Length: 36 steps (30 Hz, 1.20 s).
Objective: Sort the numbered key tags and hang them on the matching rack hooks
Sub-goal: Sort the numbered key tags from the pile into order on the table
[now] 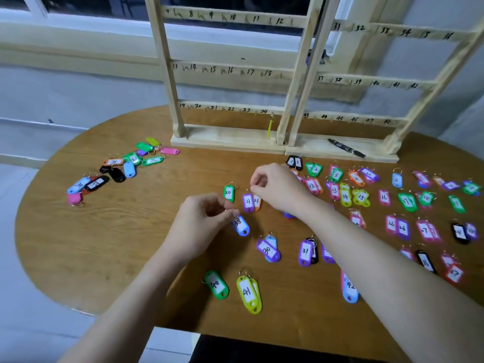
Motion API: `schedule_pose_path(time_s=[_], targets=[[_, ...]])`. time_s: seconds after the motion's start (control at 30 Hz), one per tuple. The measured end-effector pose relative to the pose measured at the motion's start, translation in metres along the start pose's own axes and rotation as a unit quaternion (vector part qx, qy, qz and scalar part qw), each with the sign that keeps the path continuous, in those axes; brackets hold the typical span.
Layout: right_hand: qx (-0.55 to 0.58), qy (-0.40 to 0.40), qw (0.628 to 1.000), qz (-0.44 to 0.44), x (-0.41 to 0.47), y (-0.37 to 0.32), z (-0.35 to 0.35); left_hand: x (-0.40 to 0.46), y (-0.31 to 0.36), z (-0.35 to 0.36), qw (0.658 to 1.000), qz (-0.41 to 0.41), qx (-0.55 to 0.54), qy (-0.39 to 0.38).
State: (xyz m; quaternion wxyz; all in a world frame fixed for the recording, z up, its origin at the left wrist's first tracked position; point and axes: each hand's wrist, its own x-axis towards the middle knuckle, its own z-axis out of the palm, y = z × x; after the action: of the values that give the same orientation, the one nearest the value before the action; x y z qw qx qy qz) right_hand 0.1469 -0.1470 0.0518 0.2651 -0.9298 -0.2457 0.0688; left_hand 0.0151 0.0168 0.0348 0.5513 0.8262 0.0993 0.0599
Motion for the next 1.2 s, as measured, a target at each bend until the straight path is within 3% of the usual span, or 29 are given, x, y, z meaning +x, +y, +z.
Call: schedule_pose_path(time_s=[0.23,0.53,0.8,1.2], targets=[[0.068,0.054,0.996,0.003,-0.031,0.015,-0.033,0.003,0.008,0.013,0.999,0.013,0.027,-0.043],[0.199,0.139,0.967,0.084,-0.117,0.069,-0.079,0.004,0.037,0.057,0.986,0.065,0.038,-0.151],[0.214,0.288,0.919,0.164,-0.202,0.121,-0.116,0.018,0.079,0.109,0.956,0.158,0.115,-0.217],[0.198,0.321,0.897,0.229,-0.277,0.164,-0.122,0.014,0.119,0.208,0.935,0.161,0.130,-0.288]])
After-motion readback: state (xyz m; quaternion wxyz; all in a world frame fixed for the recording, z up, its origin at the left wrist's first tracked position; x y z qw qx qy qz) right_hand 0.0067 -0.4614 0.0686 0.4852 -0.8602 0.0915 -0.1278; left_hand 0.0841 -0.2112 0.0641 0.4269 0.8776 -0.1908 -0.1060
